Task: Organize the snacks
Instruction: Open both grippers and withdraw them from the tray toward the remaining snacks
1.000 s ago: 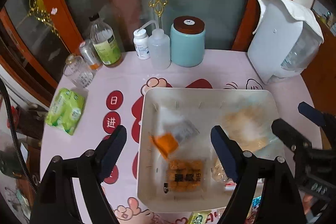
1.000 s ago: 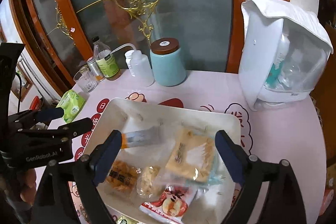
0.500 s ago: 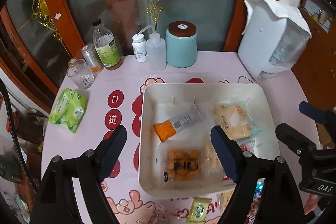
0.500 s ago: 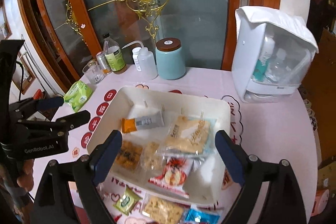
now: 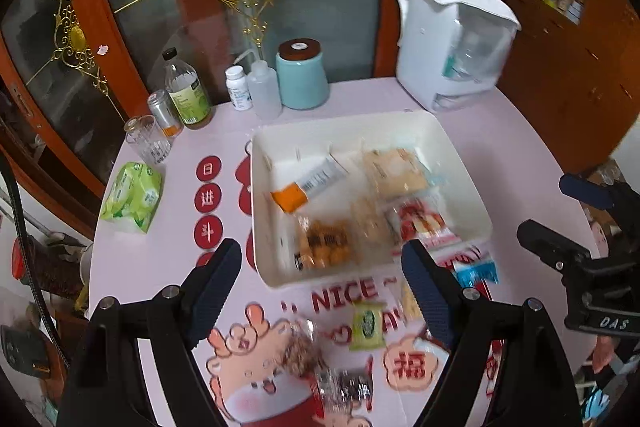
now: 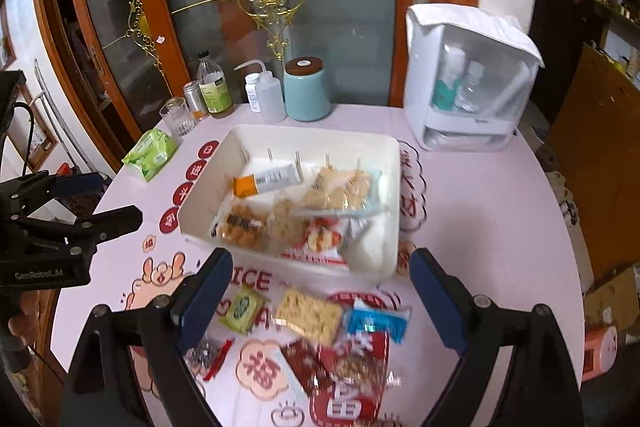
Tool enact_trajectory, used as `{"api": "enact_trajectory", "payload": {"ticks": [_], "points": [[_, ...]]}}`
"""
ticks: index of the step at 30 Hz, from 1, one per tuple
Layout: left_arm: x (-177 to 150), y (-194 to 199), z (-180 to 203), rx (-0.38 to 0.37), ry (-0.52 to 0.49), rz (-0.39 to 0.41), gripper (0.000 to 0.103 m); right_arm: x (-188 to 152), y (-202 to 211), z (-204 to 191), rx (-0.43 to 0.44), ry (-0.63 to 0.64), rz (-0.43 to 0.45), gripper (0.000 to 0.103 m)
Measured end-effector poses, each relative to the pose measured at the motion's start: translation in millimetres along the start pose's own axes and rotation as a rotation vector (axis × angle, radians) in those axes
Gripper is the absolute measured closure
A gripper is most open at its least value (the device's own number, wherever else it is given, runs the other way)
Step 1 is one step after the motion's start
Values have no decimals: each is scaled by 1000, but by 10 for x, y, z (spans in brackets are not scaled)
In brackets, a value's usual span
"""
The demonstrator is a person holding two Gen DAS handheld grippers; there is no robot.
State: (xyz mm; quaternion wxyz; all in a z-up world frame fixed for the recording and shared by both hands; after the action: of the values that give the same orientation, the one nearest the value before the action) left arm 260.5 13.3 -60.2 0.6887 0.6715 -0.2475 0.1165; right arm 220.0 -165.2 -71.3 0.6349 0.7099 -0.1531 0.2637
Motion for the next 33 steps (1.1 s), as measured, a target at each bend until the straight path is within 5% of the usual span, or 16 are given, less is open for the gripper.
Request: {"api": "enact_trajectory", "payload": {"ticks": [17, 33], "points": [[-1032, 268, 372, -69, -101, -55, 21, -1135, 250, 171, -45, -60, -83, 12], [-1685, -327, 521, -86, -44, -65, 22, -2066, -367, 525, -45, -239, -218, 12]]}}
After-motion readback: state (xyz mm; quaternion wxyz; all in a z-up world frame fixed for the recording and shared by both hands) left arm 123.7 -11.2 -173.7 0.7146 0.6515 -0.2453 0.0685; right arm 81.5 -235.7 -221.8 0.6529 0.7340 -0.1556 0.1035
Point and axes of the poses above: each gripper's, at about its wrist camera, not at the fingertips, and y roughly against the way its jaws point, z to its right, x to its top, the point moved 8 cm from there along -y, roughly the way its jaws point, and after that the axes turned 4 degrees about -z, right-handed, at the moved point
